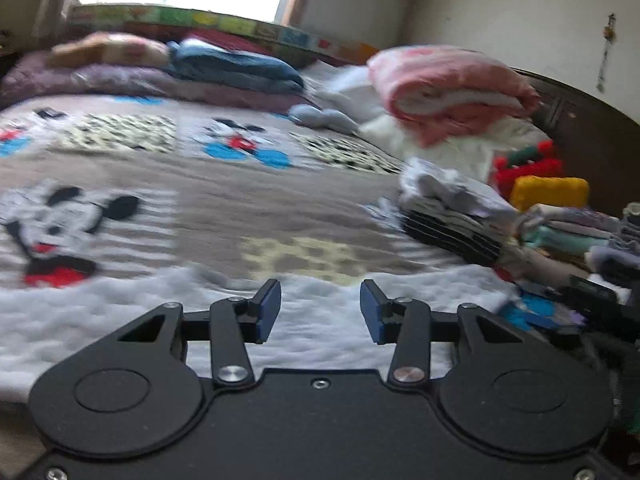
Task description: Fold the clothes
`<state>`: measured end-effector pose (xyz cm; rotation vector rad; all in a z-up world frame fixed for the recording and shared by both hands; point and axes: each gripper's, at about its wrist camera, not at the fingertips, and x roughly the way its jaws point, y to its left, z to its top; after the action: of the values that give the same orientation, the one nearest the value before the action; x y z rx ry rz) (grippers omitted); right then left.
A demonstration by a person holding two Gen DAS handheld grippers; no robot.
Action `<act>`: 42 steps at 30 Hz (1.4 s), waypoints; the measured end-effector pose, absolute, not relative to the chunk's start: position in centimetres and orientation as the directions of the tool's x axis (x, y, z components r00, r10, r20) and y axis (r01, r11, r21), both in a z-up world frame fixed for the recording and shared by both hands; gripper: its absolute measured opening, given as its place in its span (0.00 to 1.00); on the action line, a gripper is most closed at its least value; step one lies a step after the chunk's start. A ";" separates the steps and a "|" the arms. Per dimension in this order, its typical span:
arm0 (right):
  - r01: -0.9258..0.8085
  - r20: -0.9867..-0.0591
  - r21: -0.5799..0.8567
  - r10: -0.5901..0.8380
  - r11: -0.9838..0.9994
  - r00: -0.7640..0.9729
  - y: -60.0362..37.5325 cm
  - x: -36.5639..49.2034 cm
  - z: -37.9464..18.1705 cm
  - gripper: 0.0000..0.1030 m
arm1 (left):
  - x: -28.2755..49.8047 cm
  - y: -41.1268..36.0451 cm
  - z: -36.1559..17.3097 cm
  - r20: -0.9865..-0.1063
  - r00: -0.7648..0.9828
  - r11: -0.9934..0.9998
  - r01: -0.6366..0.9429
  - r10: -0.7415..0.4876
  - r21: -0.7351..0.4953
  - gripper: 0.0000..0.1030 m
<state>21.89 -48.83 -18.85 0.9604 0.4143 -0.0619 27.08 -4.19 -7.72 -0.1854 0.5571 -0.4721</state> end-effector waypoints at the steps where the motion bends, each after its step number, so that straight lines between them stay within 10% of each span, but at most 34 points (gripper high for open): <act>1: 0.226 -0.369 0.779 0.137 0.585 0.919 -48.9 22.4 -18.8 0.63 | 27.4 -4.9 -8.0 -0.467 0.733 0.868 0.382 -0.494 -0.319 0.41; 9: 0.163 -0.372 0.744 0.200 0.648 0.906 -49.2 26.2 -18.8 0.59 | 29.2 -9.6 -10.2 -0.526 0.674 0.850 0.345 -0.519 -0.398 0.40; 14: 0.147 -0.357 0.768 0.226 0.624 0.906 -49.6 26.4 -19.3 0.11 | 31.8 -12.0 -10.9 -0.541 0.662 0.844 0.296 -0.519 -0.448 0.36; 42: 0.187 -0.383 0.792 0.236 0.581 0.893 -50.4 21.6 -20.6 0.05 | 29.2 -22.2 -13.4 -0.669 0.703 0.928 0.369 -0.242 0.052 0.31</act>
<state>21.63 -50.39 -20.65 0.9603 0.4849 0.0300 29.23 -22.18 -13.40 0.1879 0.7152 -0.3419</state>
